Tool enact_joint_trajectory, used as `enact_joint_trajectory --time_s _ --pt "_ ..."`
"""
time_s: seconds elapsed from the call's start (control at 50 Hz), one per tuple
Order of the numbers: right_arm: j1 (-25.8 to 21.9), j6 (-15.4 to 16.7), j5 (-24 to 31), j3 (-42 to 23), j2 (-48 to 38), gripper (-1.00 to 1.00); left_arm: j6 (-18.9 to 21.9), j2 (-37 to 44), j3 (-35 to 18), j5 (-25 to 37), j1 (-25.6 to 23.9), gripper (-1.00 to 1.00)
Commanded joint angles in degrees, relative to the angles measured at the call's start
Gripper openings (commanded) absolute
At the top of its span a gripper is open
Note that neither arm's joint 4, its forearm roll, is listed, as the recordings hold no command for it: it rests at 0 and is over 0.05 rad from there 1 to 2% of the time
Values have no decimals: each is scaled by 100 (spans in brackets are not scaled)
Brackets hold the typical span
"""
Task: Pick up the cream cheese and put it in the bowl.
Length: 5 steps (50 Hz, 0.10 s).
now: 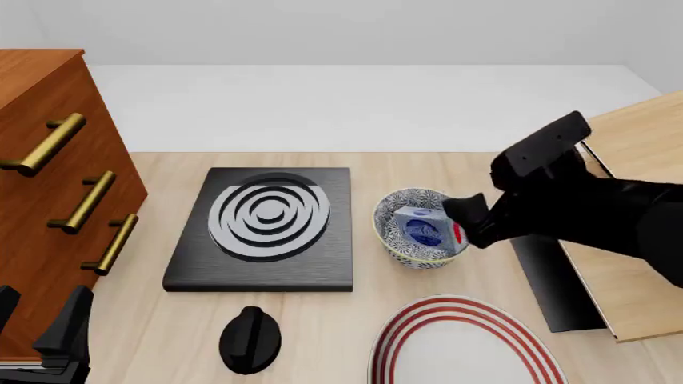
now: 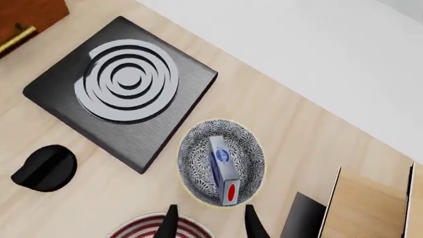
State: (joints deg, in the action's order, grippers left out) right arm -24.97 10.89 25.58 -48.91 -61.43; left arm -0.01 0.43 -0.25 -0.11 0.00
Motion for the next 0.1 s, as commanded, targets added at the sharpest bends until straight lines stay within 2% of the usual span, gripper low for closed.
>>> enact_joint_trajectory --time_s 0.02,0.06,0.1 --pt "-215 -205 192 147 775 100 1 0 0 0 -1 100" --pt "-177 -137 226 163 911 100 -1 1 0 0 -1 100" --pt "-200 -223 283 174 1205 100 0 -1 0 0 0 100"
